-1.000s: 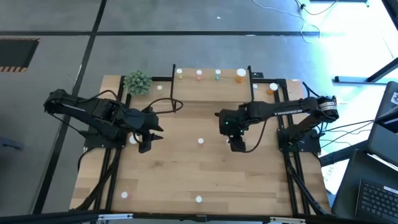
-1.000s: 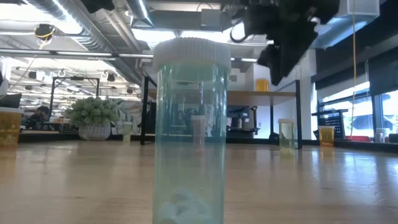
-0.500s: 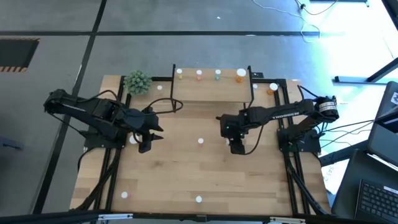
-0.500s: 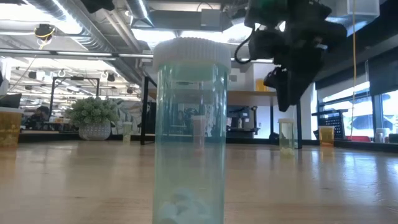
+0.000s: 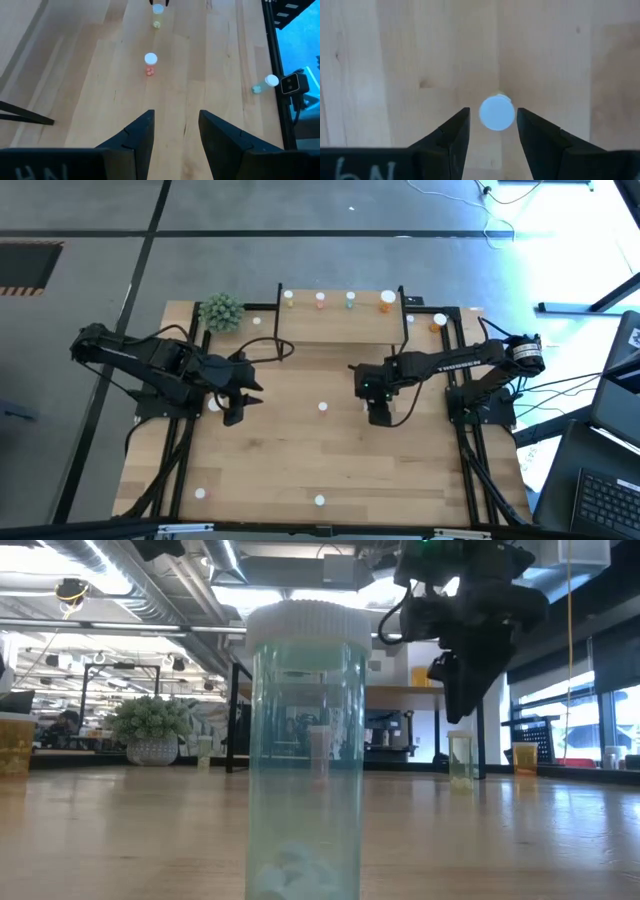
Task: Pick and place medicine bottles onto shelf by color
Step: Put the bottom yellow pill bottle on the shelf aligned with the other yellow pill bottle
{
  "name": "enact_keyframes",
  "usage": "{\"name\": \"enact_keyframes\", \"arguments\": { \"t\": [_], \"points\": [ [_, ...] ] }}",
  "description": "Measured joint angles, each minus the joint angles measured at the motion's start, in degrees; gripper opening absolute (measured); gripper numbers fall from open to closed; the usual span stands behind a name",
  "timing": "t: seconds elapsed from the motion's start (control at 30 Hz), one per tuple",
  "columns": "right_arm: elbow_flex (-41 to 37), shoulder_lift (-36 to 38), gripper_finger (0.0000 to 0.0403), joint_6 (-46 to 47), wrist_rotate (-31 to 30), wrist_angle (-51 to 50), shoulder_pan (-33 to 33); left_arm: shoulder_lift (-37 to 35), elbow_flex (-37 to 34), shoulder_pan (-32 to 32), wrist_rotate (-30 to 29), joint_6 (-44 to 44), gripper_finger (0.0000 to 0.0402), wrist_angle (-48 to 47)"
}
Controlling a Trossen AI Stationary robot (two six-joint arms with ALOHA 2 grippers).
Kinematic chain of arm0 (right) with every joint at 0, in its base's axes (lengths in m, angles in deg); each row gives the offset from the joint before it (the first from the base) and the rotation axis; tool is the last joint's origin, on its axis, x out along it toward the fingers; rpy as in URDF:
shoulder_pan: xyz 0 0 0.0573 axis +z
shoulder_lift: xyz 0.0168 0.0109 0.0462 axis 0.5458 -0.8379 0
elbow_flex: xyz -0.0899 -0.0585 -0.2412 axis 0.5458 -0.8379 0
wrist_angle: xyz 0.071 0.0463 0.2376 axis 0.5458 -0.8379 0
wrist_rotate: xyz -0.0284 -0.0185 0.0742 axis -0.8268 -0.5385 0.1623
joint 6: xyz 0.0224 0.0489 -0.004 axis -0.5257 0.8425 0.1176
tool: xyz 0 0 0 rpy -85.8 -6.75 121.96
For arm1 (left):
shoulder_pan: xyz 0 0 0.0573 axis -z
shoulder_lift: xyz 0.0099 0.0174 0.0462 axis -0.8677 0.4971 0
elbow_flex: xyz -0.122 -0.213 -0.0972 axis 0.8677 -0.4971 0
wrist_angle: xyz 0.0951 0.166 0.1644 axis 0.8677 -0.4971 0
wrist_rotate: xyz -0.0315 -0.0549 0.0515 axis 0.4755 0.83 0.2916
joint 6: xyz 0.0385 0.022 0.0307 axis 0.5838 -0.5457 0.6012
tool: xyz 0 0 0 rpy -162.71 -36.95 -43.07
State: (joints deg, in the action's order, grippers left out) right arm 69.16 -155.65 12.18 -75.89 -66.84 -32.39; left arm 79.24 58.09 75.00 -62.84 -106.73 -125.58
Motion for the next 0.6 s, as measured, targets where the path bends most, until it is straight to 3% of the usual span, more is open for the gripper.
{"name": "enact_keyframes", "arguments": {
  "t": [0.6],
  "points": [
    [-3.8,0.0,0.0166,3.3,-1.63,4.4,0.35,0.0,0.0,0.0,-1.14,0.0,0.0149,0.19]
  ]
}}
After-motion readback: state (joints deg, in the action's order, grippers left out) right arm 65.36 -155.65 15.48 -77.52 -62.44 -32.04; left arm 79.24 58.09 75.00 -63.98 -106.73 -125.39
